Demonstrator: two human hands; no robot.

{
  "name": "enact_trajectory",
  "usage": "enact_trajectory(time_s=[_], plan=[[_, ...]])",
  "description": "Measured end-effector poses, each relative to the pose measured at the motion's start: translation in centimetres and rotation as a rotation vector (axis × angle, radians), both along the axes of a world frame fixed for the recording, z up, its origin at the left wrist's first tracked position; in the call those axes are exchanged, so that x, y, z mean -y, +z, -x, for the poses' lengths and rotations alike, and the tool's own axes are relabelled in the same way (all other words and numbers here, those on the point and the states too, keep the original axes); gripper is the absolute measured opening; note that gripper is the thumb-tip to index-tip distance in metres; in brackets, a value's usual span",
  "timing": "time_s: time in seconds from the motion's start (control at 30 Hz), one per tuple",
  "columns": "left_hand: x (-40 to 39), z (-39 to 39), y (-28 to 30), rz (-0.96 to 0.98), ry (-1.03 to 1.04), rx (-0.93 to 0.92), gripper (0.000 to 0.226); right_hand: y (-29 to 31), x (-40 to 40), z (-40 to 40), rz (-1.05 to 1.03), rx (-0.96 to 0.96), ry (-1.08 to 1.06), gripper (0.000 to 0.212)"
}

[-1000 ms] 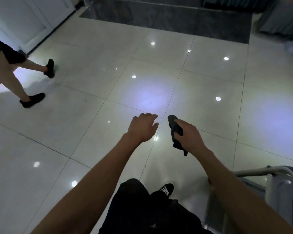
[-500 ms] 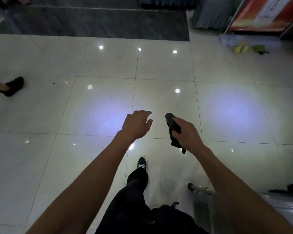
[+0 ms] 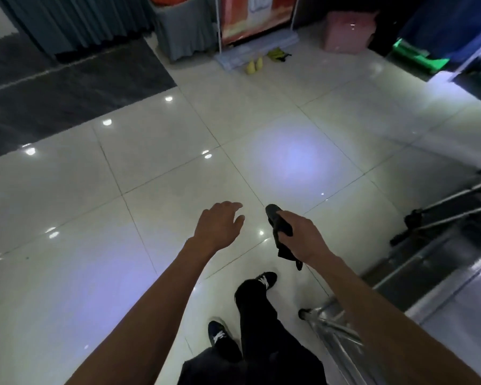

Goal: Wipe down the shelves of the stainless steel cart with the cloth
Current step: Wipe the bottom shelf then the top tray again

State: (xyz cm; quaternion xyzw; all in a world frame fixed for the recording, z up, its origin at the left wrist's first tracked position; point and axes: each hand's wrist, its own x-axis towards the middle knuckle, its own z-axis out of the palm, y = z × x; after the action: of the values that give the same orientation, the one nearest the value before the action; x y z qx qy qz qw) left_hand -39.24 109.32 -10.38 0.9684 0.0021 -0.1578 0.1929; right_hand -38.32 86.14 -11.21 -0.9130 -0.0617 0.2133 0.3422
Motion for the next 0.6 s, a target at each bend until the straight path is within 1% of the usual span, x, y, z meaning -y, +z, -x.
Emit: enact_trajectory(time_s=[0.2,0.33,0.47,0.6], plan=[[6.6,-12.4,0.1,-0.047,-0.205,-0.030,0.044,-0.3,6.5,-8.2,-0.053,0.008,-0.197,0.049],[11.1,-19.4,0.6,-0.059,-0.312,0.003,0.046,0.8,10.6,-12.5,-0.048,0.035,-0.305,0.033],[16.4,-25.4,1.0,-0.048,-0.449,0.013,0.046,1.4,14.7,-15.9,-0.039,0.044,-0.437,0.034],[21.1,-31.6,0.8,-0.077,-0.581,0.010,0.047,0.6,18.6,-19.8,0.006,0.046,-0.540,0.032]])
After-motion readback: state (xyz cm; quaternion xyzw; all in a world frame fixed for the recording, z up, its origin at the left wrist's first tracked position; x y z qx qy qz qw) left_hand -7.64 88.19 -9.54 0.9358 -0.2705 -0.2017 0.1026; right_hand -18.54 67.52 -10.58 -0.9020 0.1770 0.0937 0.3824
